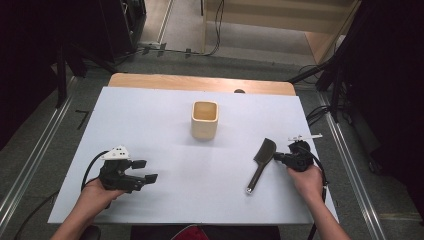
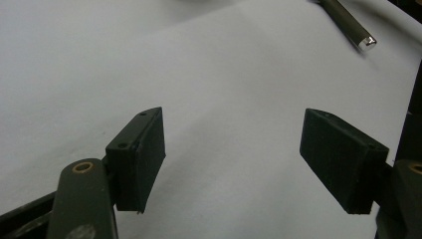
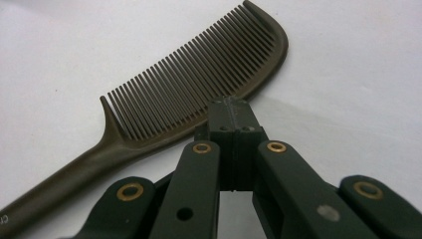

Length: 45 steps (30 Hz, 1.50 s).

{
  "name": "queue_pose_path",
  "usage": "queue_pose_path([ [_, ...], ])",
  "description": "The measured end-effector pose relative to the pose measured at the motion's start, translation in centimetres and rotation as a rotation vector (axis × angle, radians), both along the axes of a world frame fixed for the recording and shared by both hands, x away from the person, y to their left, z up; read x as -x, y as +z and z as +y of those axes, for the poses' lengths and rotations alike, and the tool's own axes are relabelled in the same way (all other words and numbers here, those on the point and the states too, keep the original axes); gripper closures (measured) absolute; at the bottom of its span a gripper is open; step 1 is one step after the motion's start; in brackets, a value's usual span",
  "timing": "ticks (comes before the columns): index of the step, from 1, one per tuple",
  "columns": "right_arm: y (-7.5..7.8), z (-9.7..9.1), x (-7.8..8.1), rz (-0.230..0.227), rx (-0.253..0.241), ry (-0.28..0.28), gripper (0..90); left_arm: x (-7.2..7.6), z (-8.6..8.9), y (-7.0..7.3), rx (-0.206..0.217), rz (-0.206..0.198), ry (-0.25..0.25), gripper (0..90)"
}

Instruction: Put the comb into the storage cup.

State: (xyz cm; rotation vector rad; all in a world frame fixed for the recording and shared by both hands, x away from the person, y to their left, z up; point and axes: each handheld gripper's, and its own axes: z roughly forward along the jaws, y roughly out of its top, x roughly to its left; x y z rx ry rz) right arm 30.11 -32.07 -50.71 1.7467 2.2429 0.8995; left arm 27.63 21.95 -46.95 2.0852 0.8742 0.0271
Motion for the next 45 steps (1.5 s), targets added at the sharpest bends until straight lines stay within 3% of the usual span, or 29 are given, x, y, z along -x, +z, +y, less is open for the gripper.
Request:
queue_pose_path([
  [31, -0.1, 2.6, -1.2, 0.002, -0.005, 0.056, 87.6, 0.0, 0.1, 0.0, -0.009, -0.005, 0.002, 27.3],
  [45, 0.0, 4.1, -1.3, -0.002, 0.007, 0.115, 87.6, 0.1, 0.1, 0.0, -0.007, -0.006, 0.0, 27.3],
])
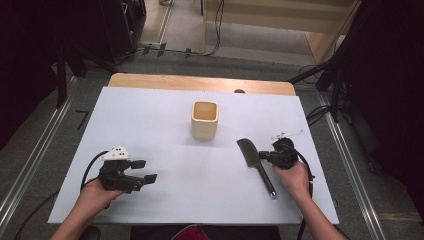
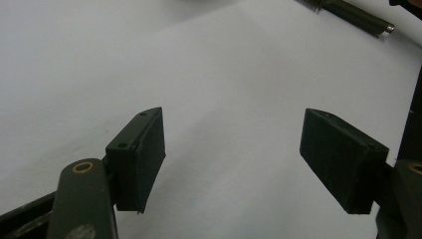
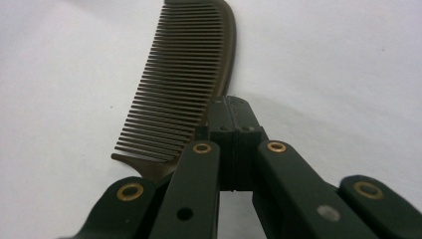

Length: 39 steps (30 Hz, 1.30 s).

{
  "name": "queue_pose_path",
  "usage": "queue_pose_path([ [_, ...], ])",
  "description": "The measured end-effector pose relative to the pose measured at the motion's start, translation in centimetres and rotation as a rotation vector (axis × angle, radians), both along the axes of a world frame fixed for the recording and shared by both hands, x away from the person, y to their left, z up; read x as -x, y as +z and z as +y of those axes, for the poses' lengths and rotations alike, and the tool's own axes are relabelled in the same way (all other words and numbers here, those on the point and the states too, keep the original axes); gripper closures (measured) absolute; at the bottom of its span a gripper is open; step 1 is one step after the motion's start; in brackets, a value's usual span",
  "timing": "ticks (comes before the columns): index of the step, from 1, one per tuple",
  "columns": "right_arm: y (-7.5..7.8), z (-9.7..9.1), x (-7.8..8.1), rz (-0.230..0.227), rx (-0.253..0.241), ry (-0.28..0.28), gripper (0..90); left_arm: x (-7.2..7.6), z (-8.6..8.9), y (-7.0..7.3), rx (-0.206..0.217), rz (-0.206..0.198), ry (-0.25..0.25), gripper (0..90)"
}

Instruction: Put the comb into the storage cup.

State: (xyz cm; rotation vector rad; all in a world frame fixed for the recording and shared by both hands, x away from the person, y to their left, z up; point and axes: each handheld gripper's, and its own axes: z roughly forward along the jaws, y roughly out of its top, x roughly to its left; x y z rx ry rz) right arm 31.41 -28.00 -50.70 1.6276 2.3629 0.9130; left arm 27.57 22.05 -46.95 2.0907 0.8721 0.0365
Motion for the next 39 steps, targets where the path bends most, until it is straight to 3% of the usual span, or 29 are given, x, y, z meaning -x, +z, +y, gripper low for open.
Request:
queue_pose_path([
  [9, 0.0, 0.5, 0.0, -0.001, -0.013, 0.043, 87.6, 0.0, -0.1, 0.0, -0.001, 0.0, -0.002, 27.3],
  [13, 0.0, 0.9, 0.0, -0.009, 0.005, 0.068, 87.5, 0.0, -0.1, 0.0, -0.001, -0.001, -0.002, 27.3],
  [24, 0.6, 0.4, 0.0, -0.032, -0.008, 0.048, 87.4, 0.0, 0.0, 0.0, 0.002, -0.002, -0.003, 27.3],
  [30, 2.0, 0.0, 0.5, -0.075, -0.062, 0.045, 73.9, 0.0, 0.1, 0.1, 0.012, -0.001, -0.002, 27.3],
  [34, 2.8, 0.1, 1.0, -0.097, -0.098, 0.063, 57.6, 0.0, 0.1, 0.1, 0.013, -0.004, 0.0, 27.3],
  [39, 3.7, -0.2, 1.8, -0.112, -0.146, 0.063, 45.3, 0.0, 0.1, 0.2, 0.017, -0.004, -0.002, 27.3],
])
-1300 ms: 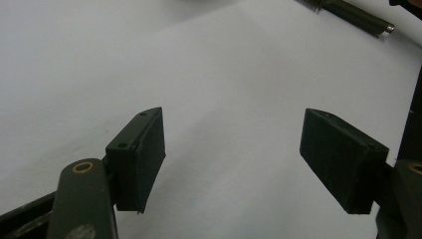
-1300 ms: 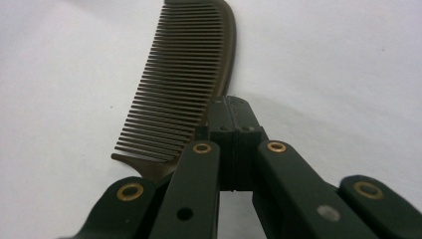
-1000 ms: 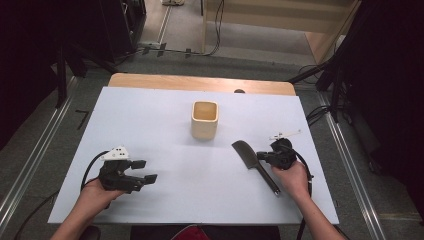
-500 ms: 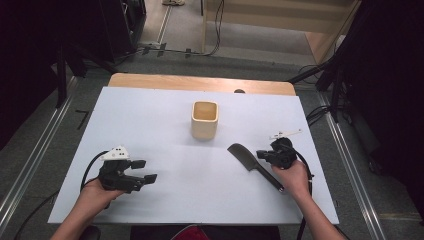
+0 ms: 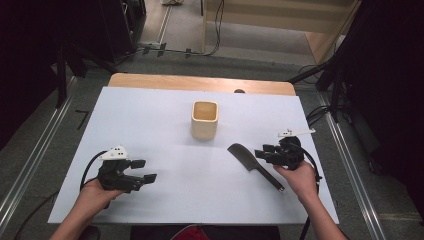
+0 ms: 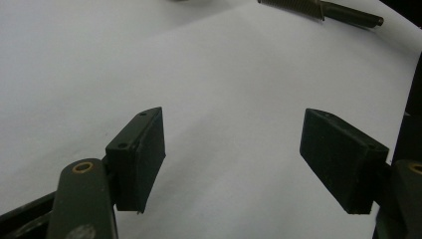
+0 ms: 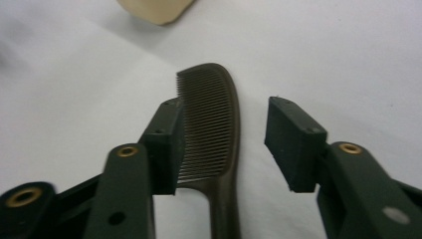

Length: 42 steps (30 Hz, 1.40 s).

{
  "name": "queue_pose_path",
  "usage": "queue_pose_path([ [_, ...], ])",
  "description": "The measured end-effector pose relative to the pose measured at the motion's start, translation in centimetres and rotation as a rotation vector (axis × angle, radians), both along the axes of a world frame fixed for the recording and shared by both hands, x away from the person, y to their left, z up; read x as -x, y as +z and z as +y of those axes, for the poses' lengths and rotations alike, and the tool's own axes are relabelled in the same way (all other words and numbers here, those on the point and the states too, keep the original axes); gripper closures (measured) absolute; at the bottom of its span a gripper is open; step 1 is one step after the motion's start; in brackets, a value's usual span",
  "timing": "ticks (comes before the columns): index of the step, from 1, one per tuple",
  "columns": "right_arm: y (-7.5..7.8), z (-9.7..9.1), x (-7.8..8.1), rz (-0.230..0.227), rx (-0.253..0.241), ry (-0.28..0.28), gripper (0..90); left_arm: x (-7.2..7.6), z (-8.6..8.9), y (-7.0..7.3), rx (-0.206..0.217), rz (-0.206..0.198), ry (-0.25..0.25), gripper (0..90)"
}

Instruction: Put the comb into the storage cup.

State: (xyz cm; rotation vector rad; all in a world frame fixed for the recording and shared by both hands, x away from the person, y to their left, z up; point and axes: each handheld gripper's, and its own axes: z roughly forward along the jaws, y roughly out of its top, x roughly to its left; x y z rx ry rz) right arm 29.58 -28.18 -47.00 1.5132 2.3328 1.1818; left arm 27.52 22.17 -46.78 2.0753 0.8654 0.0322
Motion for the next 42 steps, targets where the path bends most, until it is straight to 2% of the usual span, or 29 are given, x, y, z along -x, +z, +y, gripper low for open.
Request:
queue_pose_path([
  [4, 0.6, -0.1, 1.0, -0.019, -0.028, 0.025, 36.6, 0.0, 0.0, 0.0, 0.003, 0.0, -0.001, 27.3],
  [10, 0.8, -0.4, 2.7, -0.024, -0.044, 0.048, 30.7, 0.0, 0.0, 0.0, 0.007, -0.001, -0.002, 27.3],
  [14, 0.9, -0.5, 3.7, -0.022, -0.057, 0.055, 29.5, 0.0, -0.1, 0.0, 0.008, -0.003, -0.002, 27.3],
  [24, 0.4, -0.5, 5.6, -0.019, -0.035, 0.08, 29.5, 0.0, 0.0, 0.1, 0.014, -0.003, -0.004, 27.3],
  [29, 0.3, -0.5, 5.6, -0.006, -0.032, 0.079, 29.5, 0.0, 0.0, 0.1, 0.014, -0.002, -0.007, 27.3],
  [34, 0.6, -0.3, 5.3, 0.002, -0.005, 0.077, 28.7, 0.0, 0.0, 0.1, 0.016, -0.002, -0.003, 27.3],
  [35, 0.8, -0.2, 4.9, 0.01, 0.025, 0.082, 28.1, 0.0, -0.1, 0.1, 0.012, -0.002, -0.006, 27.3],
  [37, 0.9, -0.1, 4.8, 0.011, 0.035, 0.083, 27.9, 0.0, -0.1, 0.1, 0.011, -0.003, -0.007, 27.3],
  [42, 1.0, 0.2, 4.0, 0.033, 0.097, 0.087, 26.6, 0.0, -0.1, 0.0, 0.013, -0.002, -0.004, 27.3],
])
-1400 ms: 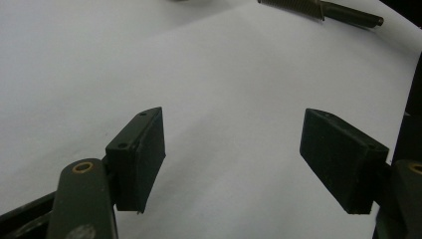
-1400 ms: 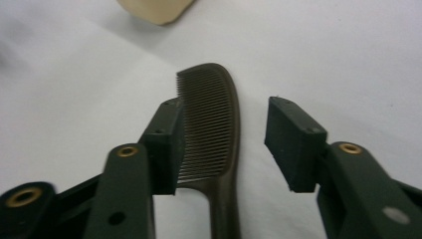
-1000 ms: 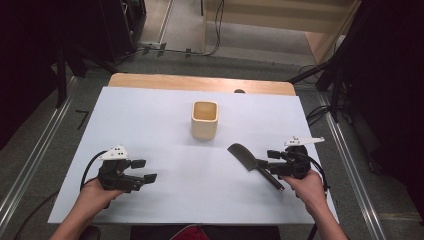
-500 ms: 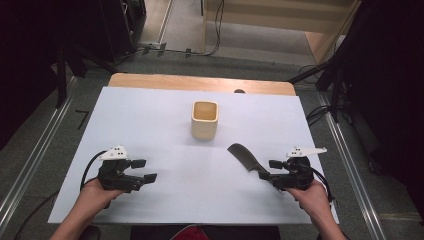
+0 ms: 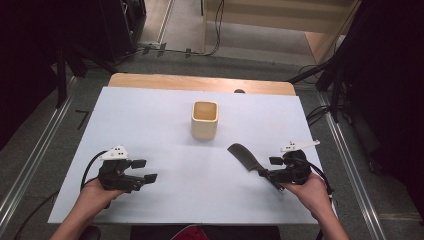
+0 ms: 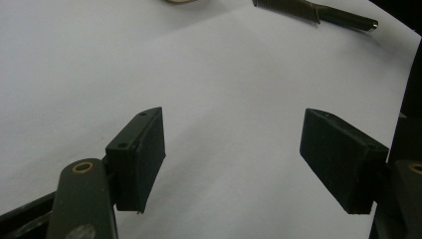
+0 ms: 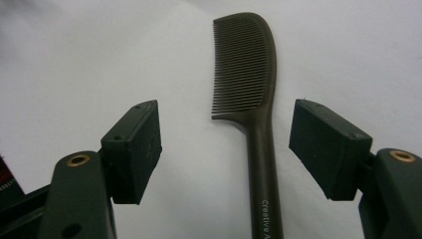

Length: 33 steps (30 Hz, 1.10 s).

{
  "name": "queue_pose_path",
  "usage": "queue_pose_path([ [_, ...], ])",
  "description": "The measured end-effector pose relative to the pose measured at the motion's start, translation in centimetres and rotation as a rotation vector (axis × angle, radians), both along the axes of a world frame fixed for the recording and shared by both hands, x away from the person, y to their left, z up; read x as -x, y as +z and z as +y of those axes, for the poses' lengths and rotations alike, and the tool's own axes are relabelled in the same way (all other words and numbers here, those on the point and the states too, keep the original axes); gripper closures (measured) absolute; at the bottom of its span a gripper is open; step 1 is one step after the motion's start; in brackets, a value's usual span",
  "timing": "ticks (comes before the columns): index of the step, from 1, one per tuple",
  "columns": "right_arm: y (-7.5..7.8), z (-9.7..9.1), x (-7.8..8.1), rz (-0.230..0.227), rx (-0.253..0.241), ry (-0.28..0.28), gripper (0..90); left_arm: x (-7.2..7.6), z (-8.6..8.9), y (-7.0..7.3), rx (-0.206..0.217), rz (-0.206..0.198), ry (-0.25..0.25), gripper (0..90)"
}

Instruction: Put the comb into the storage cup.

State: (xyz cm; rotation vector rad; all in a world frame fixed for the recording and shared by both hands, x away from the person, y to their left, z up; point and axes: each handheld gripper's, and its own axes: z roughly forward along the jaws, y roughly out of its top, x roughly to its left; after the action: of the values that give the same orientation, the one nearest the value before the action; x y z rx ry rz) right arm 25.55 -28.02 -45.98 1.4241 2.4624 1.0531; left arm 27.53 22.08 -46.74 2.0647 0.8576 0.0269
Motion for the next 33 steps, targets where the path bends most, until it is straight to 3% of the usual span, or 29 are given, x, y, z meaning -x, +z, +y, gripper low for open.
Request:
queue_pose_path([
  [5, -0.1, 0.2, -0.8, 0.018, 0.048, -0.003, 26.1, 0.0, 0.0, 0.0, 0.001, 0.001, 0.0, 27.3],
  [13, -0.5, 0.4, -2.0, 0.084, 0.135, 0.013, 26.3, 0.0, 0.0, 0.0, 0.0, 0.001, 0.002, 27.3],
  [26, -1.1, 0.9, -2.9, 0.135, 0.221, 0.039, 29.8, 0.0, 0.0, 0.0, 0.0, -0.001, 0.002, 27.3],
  [33, -1.9, 0.9, -3.1, 0.145, 0.237, 0.041, 34.0, 0.0, 0.0, 0.0, -0.001, -0.002, -0.002, 27.3],
])
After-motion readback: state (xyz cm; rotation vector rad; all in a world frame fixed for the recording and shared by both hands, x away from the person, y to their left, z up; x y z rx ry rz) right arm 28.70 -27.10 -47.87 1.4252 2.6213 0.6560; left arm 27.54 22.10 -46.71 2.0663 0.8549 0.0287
